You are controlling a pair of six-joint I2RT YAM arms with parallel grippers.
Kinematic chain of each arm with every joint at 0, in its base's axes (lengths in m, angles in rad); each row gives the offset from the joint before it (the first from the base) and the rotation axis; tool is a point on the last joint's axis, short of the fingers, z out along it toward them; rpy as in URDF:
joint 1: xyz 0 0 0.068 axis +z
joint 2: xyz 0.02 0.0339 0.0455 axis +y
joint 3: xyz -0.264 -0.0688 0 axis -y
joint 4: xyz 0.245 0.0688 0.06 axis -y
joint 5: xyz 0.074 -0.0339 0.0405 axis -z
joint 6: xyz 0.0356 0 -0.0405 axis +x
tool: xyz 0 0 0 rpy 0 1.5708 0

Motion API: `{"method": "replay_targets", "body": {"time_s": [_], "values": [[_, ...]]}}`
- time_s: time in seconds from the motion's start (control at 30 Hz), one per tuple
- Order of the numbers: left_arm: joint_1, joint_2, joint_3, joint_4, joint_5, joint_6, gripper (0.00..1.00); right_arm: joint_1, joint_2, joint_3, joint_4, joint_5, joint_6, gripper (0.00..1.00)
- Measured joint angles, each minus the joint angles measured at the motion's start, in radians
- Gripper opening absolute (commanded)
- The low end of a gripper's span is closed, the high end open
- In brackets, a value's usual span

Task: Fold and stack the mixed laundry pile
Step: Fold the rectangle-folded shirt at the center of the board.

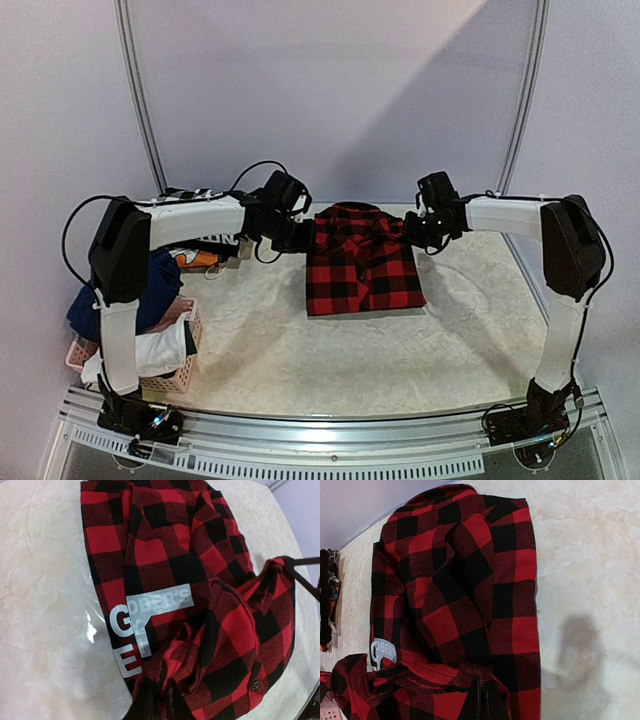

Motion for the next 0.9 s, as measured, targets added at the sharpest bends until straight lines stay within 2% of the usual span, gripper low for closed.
{"method": "replay_targets", "body": {"time_s": [0.2, 0.3, 0.33, 0.63, 0.9], "values": [[0.014, 0.003, 0.02, -0.003, 0.026, 0.004, 0.57, -0.006, 0.07, 0.031, 0.0, -0.016, 0.001, 0.0], [0.022, 0.002, 0.02, -0.003, 0.034, 0.021, 0.69, -0.011, 0.091, 0.038, -0.002, -0.021, 0.005, 0.0], [0.022, 0.0, 0.017, -0.002, 0.034, 0.029, 0.7, -0.013, 0.095, 0.04, -0.003, -0.021, 0.005, 0.0], [-0.004, -0.169, -0.176, 0.037, 0.028, 0.06, 0.58, -0.021, 0.114, 0.048, -0.008, 0.005, 0.031, 0.0], [-0.169, -0.19, -0.192, 0.087, 0.031, 0.08, 0.45, -0.025, 0.114, 0.016, 0.009, 0.013, 0.056, 0.0]]}}
